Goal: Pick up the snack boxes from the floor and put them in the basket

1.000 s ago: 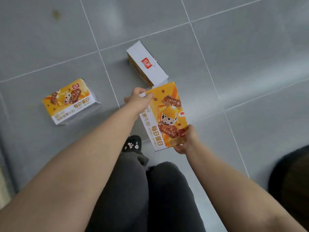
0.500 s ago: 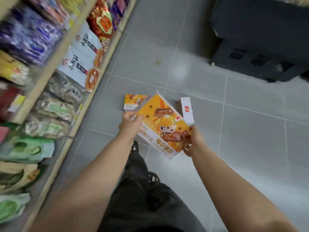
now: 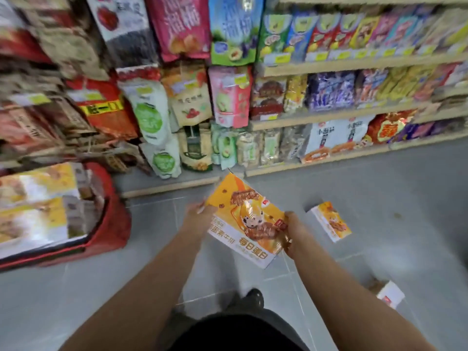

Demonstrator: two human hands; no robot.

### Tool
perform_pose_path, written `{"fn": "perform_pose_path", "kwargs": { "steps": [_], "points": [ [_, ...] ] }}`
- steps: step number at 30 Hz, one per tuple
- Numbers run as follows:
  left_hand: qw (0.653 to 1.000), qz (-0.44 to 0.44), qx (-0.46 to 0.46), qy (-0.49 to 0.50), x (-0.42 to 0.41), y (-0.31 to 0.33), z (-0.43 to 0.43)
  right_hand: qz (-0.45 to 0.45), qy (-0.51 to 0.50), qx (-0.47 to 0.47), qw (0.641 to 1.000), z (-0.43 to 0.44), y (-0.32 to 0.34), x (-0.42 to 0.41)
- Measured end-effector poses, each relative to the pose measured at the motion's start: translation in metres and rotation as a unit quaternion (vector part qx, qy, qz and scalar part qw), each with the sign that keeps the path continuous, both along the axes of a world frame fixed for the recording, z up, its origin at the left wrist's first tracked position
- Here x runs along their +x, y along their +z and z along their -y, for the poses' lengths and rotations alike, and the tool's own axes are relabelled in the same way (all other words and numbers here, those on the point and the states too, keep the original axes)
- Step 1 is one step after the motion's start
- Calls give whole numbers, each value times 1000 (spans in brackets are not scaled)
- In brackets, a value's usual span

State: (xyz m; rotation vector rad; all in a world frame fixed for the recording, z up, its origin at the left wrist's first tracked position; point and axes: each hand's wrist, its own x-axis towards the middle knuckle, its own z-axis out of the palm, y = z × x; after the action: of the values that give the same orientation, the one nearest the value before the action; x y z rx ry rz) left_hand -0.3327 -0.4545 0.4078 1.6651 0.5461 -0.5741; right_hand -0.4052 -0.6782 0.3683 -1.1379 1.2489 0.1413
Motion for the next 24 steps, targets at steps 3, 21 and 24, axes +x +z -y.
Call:
{"fn": "perform_pose_path", "kwargs": {
  "steps": [3,21,24],
  "points": [
    [996,-17,10,85,-2,2,-100,10,88,4,996,-76,-32,48],
    [929,-29,-14,369,-61,-8,-480,-2,366,-16,930,-496,28,116],
    [911,-38,-24,410,-52,-14,-509,6,399,-50,915,-542,29,145]
  ]
}}
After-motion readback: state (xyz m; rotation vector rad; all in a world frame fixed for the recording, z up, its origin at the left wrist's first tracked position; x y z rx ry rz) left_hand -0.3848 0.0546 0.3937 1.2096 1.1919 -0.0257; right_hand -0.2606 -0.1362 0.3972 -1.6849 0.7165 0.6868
